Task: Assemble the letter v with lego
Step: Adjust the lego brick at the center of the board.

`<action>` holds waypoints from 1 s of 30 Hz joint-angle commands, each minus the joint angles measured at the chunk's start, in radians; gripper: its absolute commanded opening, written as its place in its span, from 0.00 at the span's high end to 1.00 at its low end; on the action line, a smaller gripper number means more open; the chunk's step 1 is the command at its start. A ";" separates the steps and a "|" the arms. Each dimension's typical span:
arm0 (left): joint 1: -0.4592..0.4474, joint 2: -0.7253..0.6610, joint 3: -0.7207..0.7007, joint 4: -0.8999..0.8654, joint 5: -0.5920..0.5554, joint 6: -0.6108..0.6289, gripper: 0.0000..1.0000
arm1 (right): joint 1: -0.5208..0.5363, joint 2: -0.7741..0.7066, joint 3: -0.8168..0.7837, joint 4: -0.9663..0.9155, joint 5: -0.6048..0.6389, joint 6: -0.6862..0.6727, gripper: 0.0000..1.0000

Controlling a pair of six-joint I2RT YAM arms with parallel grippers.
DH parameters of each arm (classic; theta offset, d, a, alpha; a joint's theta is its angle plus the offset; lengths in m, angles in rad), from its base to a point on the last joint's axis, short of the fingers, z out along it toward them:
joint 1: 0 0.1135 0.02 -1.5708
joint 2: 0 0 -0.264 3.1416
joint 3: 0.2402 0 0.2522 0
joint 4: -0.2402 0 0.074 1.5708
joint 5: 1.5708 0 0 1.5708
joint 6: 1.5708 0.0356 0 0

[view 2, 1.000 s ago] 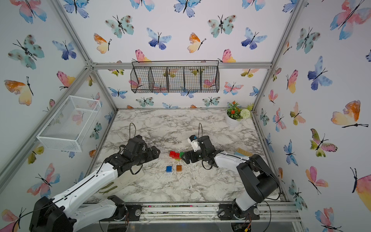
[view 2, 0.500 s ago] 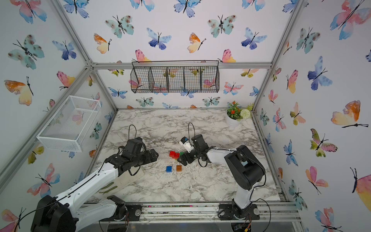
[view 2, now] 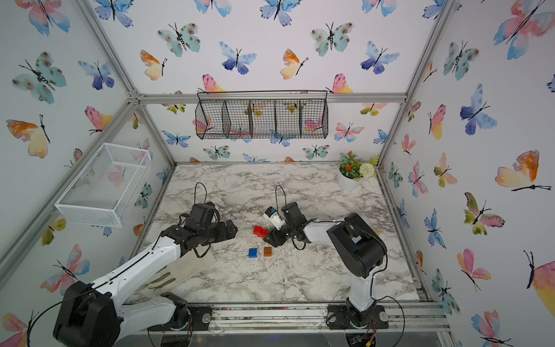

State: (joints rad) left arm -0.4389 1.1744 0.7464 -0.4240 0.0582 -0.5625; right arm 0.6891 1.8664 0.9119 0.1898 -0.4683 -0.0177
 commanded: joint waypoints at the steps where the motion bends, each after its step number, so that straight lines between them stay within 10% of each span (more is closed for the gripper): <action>1: 0.008 -0.005 -0.004 -0.010 0.013 0.017 0.07 | 0.006 0.025 0.020 0.034 -0.030 0.008 0.38; 17: 0.038 -0.012 -0.019 -0.007 0.017 0.026 0.07 | 0.004 0.062 0.055 0.051 -0.120 0.137 0.60; 30: 0.057 -0.007 -0.040 0.007 0.029 0.035 0.07 | 0.005 0.090 0.092 -0.010 -0.270 0.287 0.59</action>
State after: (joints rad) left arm -0.3901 1.1732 0.7177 -0.4221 0.0731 -0.5430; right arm 0.6891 1.9278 0.9817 0.2031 -0.6815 0.2214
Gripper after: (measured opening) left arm 0.935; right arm 0.412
